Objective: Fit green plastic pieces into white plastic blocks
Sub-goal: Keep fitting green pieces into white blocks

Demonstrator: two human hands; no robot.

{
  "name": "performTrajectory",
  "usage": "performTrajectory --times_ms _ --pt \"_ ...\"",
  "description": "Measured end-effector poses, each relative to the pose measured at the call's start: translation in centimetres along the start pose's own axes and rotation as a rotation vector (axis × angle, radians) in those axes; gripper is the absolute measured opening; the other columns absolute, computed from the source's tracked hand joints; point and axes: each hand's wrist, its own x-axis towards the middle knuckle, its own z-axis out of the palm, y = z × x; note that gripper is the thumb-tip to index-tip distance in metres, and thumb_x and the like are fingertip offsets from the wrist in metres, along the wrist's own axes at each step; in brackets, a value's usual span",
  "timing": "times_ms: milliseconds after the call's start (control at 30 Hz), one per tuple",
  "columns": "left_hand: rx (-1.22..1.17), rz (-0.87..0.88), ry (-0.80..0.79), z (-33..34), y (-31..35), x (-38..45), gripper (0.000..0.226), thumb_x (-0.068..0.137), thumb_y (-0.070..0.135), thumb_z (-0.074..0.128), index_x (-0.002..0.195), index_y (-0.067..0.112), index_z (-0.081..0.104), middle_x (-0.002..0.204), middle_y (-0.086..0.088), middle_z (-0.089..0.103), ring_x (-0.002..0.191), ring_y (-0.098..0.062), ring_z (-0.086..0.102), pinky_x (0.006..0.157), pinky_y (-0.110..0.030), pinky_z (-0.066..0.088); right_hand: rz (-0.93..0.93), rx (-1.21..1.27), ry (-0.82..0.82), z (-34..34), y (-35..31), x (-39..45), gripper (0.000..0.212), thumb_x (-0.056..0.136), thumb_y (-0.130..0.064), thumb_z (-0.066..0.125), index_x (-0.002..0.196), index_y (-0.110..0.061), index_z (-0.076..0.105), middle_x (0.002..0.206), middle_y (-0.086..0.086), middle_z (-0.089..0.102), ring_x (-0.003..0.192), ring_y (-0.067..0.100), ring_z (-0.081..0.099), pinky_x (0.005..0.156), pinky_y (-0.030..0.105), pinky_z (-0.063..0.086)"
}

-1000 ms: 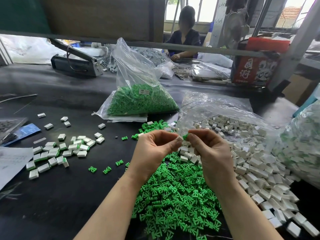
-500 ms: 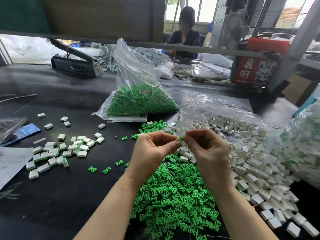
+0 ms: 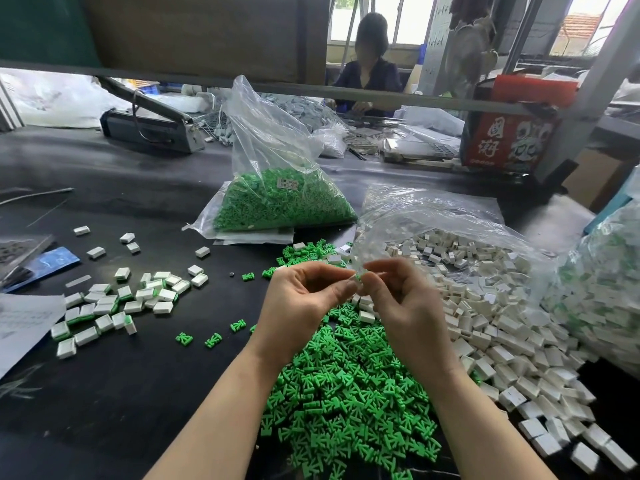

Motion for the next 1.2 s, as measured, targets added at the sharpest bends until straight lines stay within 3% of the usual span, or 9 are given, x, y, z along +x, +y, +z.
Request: performTrajectory --times_ms 100,367,533,700,800,933,1033,1100,1200 --pt "0.019 -0.025 -0.041 0.1 -0.1 0.1 0.011 0.082 0.006 0.075 0.092 0.003 0.073 0.081 -0.011 0.074 0.075 -0.014 0.069 0.069 -0.021 0.053 -0.016 -0.15 -0.072 0.5 0.2 -0.2 0.022 0.101 -0.026 0.05 0.081 -0.02 0.057 0.066 0.003 0.06 0.061 0.024 0.055 0.057 0.049 0.046" --pt "0.186 -0.045 -0.303 1.0 -0.7 -0.8 0.027 0.098 0.033 0.044 0.082 0.014 0.054 0.069 0.014 0.047 0.067 -0.009 0.041 0.065 -0.037 0.036 0.013 -0.046 -0.092 0.4 0.0 -0.2 0.028 0.094 -0.029 0.044 0.071 -0.016 0.051 0.061 -0.008 0.048 0.06 0.009 0.042 0.057 0.039 0.036" --pt "0.257 0.004 -0.255 0.9 -0.6 -0.8 0.024 0.096 0.034 0.037 0.091 0.025 0.059 0.072 0.028 0.058 0.07 0.006 0.05 0.071 -0.019 0.039 -0.018 -0.155 -0.131 0.4 -0.1 -0.2 0.032 0.094 -0.031 0.04 0.066 -0.016 0.047 0.055 -0.01 0.045 0.054 0.004 0.038 0.053 0.031 0.031" --pt "0.258 0.045 -0.244 1.6 -0.7 -0.9 0.023 0.096 0.034 0.037 0.084 0.024 0.055 0.068 0.022 0.052 0.068 -0.002 0.045 0.07 -0.033 0.039 0.004 -0.131 -0.124 0.2 -0.3 -0.1 0.031 0.093 -0.03 0.039 0.063 -0.022 0.043 0.054 -0.01 0.043 0.054 0.007 0.038 0.055 0.04 0.032" --pt "0.281 0.065 -0.273 1.2 -0.6 -0.8 0.025 0.096 0.033 0.038 0.082 0.021 0.055 0.065 0.022 0.051 0.065 -0.003 0.043 0.066 -0.032 0.037 0.009 -0.09 -0.189 -0.2 -0.2 -0.1 0.03 0.092 -0.028 0.04 0.063 -0.025 0.045 0.056 -0.013 0.044 0.056 0.007 0.038 0.057 0.038 0.032" --pt "0.265 0.051 -0.334 0.6 -0.6 -0.6 0.026 0.097 0.026 0.04 0.078 0.03 0.058 0.067 0.025 0.054 0.065 0.005 0.047 0.066 -0.016 0.038 0.042 0.015 -0.293 -0.5 -0.2 0.1 0.032 0.091 -0.026 0.042 0.064 -0.034 0.057 0.056 -0.014 0.048 0.057 0.004 0.04 0.058 0.03 0.034" --pt "0.256 0.017 -0.389 0.3 -0.5 -0.5 0.027 0.097 0.022 0.039 0.097 0.033 0.064 0.082 0.031 0.064 0.079 0.013 0.055 0.071 -0.004 0.038 0.046 0.034 -0.366 -0.6 -0.4 0.1 0.031 0.092 -0.024 0.043 0.069 -0.031 0.063 0.057 -0.017 0.055 0.056 -0.002 0.045 0.056 0.018 0.037" --pt "0.246 0.016 -0.396 0.2 -0.5 -0.5 0.027 0.097 0.023 0.039 0.105 0.031 0.064 0.088 0.032 0.065 0.084 0.014 0.056 0.074 -0.003 0.038 0.058 0.034 -0.376 -0.6 -0.4 0.1 0.027 0.092 -0.025 0.043 0.072 -0.025 0.061 0.056 -0.016 0.054 0.055 -0.002 0.044 0.055 0.018 0.036" --pt "0.219 0.012 -0.344 0.5 -0.7 -0.7 0.025 0.097 0.027 0.039 0.097 0.02 0.063 0.079 0.025 0.062 0.075 0.009 0.053 0.071 -0.009 0.04 0.034 -0.004 -0.336 -0.4 -0.4 0.1 0.027 0.093 -0.028 0.041 0.069 -0.023 0.053 0.056 -0.015 0.049 0.056 0.001 0.04 0.057 0.023 0.034"
